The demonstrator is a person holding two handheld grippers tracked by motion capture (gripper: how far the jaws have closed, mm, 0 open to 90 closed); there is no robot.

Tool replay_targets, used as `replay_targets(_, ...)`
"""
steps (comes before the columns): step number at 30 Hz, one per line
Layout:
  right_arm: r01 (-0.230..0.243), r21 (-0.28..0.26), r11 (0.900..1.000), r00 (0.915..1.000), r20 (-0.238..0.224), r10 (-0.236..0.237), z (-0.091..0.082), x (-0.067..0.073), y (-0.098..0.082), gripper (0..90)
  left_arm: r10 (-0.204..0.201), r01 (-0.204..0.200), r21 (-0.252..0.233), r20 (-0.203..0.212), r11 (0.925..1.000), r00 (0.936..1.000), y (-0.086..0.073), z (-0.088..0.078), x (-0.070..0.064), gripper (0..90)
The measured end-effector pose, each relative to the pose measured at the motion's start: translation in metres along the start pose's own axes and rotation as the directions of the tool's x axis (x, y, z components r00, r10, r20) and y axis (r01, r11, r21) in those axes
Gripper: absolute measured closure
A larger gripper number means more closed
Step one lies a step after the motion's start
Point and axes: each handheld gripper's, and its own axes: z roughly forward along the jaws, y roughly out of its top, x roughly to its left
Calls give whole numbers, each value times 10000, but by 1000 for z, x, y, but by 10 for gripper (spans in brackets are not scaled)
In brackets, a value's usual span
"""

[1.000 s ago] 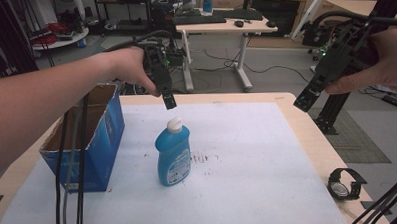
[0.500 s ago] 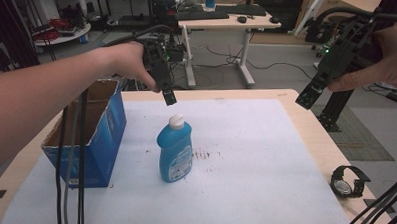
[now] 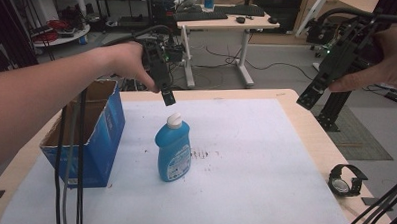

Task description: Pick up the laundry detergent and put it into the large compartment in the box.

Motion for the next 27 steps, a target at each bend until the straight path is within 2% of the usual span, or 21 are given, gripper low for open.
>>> replay_targets(8,-40,-56,10000,10000,-38,40,0,-1,0,97,-246,246,-229,15,9994,9997,-5,-7,1,191)
replay_targets(19,15,-149,9999,9999,-105,-17,4,0,-2,97,-842,844,-722,47,9938,9964,-23,-28,-7,191)
replay_targets(23,84,-177,9998,9999,-116,-86,5,0,-3,97,-980,989,-1079,137,9892,9951,-31,-39,-14,191)
replay_targets(27,82,-167,9998,9999,-139,-85,5,1,-3,97,-1089,1106,-1079,218,9880,9938,-35,-43,-21,191)
